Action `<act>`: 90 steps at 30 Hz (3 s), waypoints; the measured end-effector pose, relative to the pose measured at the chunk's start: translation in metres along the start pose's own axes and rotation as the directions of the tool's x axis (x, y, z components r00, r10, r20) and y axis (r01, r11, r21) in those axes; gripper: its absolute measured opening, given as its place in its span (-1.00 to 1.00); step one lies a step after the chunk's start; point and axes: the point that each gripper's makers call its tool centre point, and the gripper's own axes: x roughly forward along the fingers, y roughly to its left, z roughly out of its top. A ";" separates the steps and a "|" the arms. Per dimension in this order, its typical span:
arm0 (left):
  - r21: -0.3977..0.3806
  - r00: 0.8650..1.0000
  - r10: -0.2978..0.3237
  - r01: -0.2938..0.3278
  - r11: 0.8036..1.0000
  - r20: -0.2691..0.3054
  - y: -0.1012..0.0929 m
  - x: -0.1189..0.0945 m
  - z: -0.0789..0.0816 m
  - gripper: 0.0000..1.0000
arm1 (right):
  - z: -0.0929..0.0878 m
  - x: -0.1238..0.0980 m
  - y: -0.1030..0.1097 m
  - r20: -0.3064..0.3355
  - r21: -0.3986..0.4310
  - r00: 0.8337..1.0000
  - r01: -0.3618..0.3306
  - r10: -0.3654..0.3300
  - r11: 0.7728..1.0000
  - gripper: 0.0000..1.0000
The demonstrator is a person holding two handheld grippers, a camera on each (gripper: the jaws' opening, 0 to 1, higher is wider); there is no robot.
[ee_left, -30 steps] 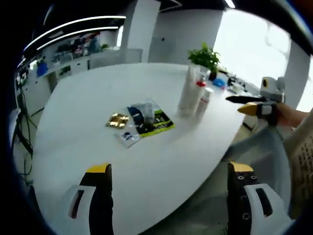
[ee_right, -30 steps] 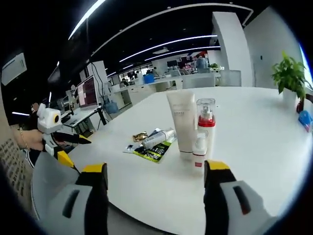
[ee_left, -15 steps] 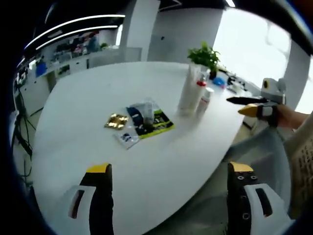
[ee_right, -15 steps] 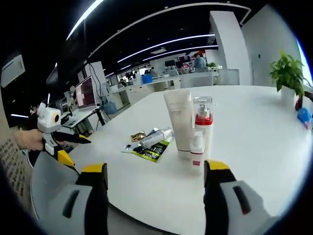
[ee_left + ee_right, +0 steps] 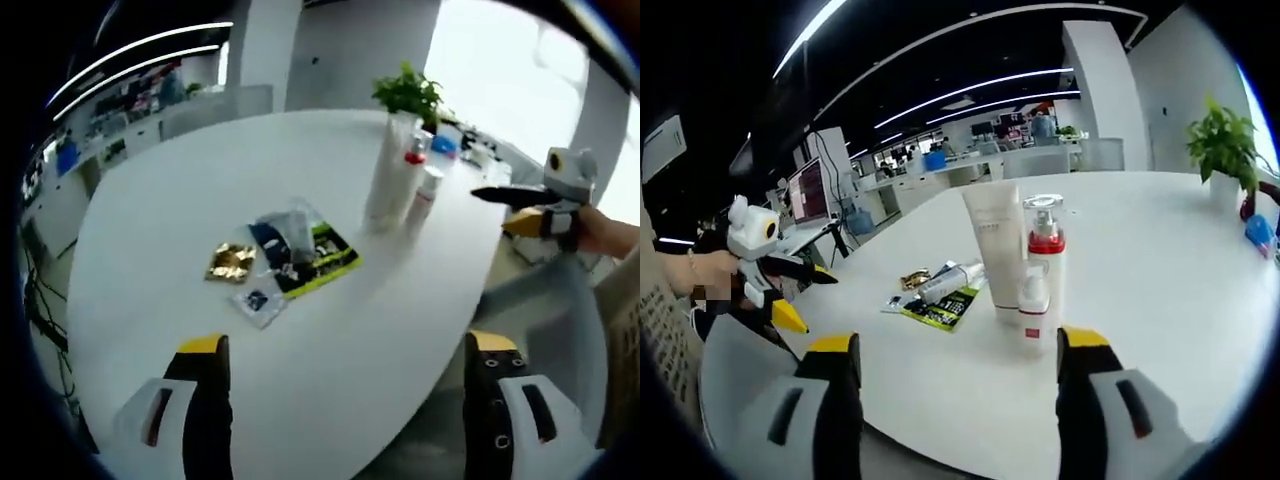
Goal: Arrange the skincare products in the storage area until every visible bottle or jar stands upright without overlapping.
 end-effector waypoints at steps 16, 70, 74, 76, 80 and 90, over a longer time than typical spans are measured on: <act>0.092 0.997 -0.044 0.051 0.994 -0.070 0.009 0.049 0.041 0.76 | -0.009 0.000 -0.011 -0.009 0.035 1.000 0.030 -0.030 0.999 0.61; 0.174 0.942 0.020 0.041 0.984 -0.336 0.046 0.166 0.068 -0.65 | -0.029 0.011 -0.028 -0.051 0.096 0.997 0.066 -0.061 0.993 0.62; 0.153 0.944 0.027 0.025 0.988 -0.329 0.048 0.165 0.069 -0.66 | -0.026 0.012 -0.028 -0.048 0.092 0.997 0.064 -0.060 0.994 0.62; 0.147 0.944 0.029 0.021 0.989 -0.329 0.048 0.164 0.069 -0.66 | -0.025 0.012 -0.028 -0.045 0.090 0.997 0.065 -0.061 0.994 0.62; 0.149 0.946 0.029 0.021 0.989 -0.323 0.048 0.160 0.070 -0.67 | -0.024 0.011 -0.027 -0.043 0.088 0.997 0.065 -0.062 0.994 0.62; 0.087 0.963 0.000 0.024 0.996 -0.269 0.044 0.147 0.076 -0.68 | -0.019 0.010 -0.024 -0.033 0.078 0.998 0.060 -0.058 0.995 0.62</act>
